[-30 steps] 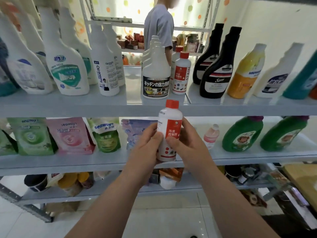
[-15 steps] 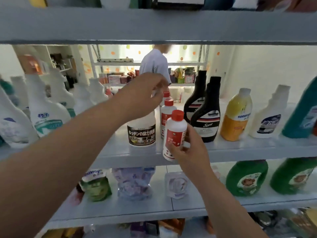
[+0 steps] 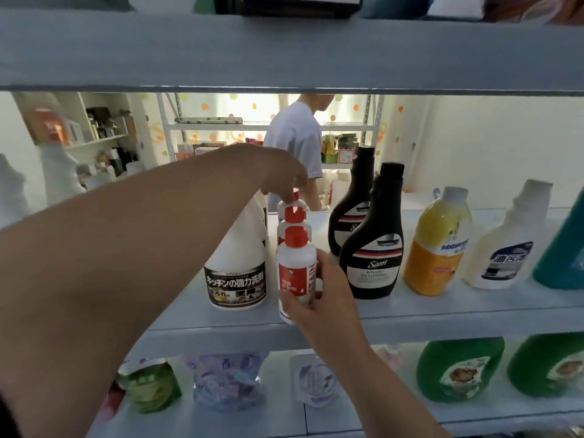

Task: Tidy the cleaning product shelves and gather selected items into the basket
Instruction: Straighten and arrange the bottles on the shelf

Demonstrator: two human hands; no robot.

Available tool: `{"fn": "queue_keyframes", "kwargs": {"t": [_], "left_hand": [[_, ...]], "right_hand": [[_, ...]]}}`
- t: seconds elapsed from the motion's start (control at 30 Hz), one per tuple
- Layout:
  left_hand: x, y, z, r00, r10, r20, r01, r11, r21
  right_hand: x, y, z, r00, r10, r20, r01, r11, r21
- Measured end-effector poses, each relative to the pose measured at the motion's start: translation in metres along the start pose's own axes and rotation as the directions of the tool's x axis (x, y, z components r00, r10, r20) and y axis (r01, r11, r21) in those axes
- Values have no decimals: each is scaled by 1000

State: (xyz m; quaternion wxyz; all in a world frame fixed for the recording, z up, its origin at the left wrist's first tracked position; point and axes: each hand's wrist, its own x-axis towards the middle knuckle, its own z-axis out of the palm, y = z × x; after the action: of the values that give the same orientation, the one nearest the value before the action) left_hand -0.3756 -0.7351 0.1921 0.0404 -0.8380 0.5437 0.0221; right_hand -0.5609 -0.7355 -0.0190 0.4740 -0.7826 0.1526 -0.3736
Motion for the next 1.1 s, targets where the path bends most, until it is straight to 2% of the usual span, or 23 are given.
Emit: {"fn": "queue_keyframes", "kwargs": {"t": [0.07, 0.2, 0.3, 0.37, 0.43, 0.5, 0.57, 0.8, 0.93, 1.0, 1.03, 1.1], "left_hand": [[5, 2, 1, 1000, 12, -2, -12, 1000, 19], [11, 4, 11, 999, 6, -44, 1, 984, 176], [7, 5, 14, 996, -40, -86, 49, 993, 108], [0, 5, 9, 978, -80, -193, 89, 995, 36], [-9, 5, 3, 924, -111, -367, 128, 992, 22], [-23, 6, 1, 838, -119, -533, 137, 991, -4], [-44, 7, 6, 750, -85, -656, 83, 996, -35], [-133, 17, 41, 508, 3, -861, -115, 991, -64], [-178, 22, 47, 438, -70, -896, -188, 968, -168], [-197, 20, 49, 412, -150, -899, -232, 937, -263], [-205, 18, 50, 421, -198, -885, -247, 914, -322], [-216, 12, 58, 481, -297, -825, -258, 851, -457]], "right_hand": [[3, 1, 1, 999, -30, -12, 30, 999, -38], [8, 3, 2, 999, -48, -18, 47, 997, -64], [9, 3, 3, 999, -34, -24, 32, 996, -80], [8, 2, 4, 999, -30, -31, 27, 995, -101], [8, 0, 6, 999, -29, -39, 24, 993, -117], [8, -2, 7, 999, -26, -48, 21, 993, -120], [8, -3, 8, 998, -18, -58, 11, 993, -117], [9, -4, 15, 996, 16, -90, -27, 992, -126], [14, -4, 17, 994, 53, -93, -67, 986, -153], [18, -5, 18, 993, 65, -98, -80, 984, -162], [21, -5, 18, 993, 64, -100, -81, 982, -173], [27, -5, 19, 993, 65, -94, -82, 977, -195]]}}
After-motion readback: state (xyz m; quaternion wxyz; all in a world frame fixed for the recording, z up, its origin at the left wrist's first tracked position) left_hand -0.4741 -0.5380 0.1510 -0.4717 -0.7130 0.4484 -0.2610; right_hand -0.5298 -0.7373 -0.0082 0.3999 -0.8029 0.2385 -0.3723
